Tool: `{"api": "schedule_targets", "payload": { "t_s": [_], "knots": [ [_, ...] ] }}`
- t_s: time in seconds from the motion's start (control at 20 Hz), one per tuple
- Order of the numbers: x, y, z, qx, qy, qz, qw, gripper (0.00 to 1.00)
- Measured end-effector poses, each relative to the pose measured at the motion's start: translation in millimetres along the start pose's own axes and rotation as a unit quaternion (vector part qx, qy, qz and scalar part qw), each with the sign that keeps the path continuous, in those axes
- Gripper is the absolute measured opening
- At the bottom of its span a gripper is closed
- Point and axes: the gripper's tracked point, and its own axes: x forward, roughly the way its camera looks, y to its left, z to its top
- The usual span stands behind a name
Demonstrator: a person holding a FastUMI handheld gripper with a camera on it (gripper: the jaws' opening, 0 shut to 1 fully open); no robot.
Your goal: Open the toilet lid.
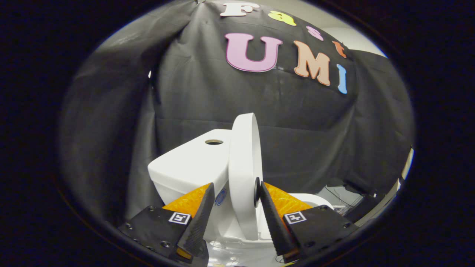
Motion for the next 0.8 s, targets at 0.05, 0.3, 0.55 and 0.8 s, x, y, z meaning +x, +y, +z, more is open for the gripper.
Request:
{"api": "schedule_targets", "payload": {
  "t_s": [0.05, 0.3, 0.55, 0.8],
  "knots": [
    [-5, 3, -1, 0.002, -0.001, 0.017, 1.000, 0.86],
    [-37, -6, 0, 0.015, -0.029, 0.056, 0.998, 0.95],
    [-62, -25, -7, -0.020, -0.034, 0.082, 0.996, 0.98],
    [-70, -69, 9, -0.005, -0.062, 0.078, 0.995, 0.98]
  ]
}}
